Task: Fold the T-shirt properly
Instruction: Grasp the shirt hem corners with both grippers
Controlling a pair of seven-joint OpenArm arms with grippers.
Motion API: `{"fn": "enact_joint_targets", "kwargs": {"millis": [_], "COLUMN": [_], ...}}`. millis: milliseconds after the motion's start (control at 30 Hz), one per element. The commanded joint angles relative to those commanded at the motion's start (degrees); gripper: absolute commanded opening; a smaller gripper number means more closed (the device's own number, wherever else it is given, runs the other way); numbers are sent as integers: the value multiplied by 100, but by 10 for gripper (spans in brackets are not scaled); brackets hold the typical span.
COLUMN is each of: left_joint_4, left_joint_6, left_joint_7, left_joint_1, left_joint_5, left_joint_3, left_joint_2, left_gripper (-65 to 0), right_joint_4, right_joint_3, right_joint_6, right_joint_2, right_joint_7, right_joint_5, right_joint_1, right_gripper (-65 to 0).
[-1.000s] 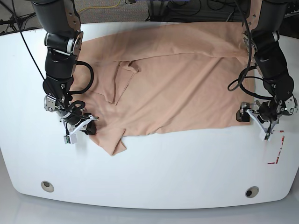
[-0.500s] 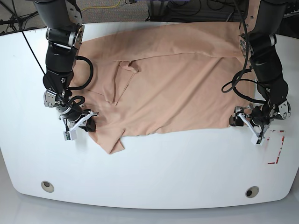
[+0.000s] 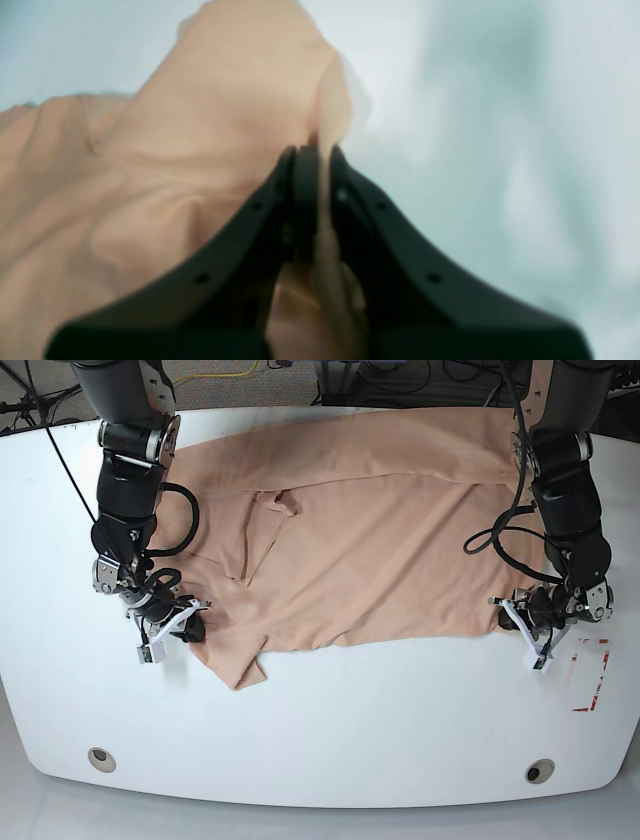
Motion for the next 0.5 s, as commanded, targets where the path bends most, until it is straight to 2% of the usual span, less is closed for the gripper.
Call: {"fn": "enact_joint_targets", "kwargs": {"millis": [167,500], "left_joint_4": [220,1020], "left_joint_6": [0,0], "left_joint_7": [53,659], "left_joint_1": [-79,-53], "left_joint_5": [26,-9], "left_joint_3": [9,9], "left_joint_2": [0,0], "left_gripper": [-650,-650], "right_joint_4": [677,1881], "right_joint_3": [9,26], "right_joint_6": [0,0], "right_joint_2": [9,35], "right_joint_7": [-475,-1292], "right_joint_5": [0,0], "right_joint_1": [-44,-343], "right_gripper": [-631,-631]}}
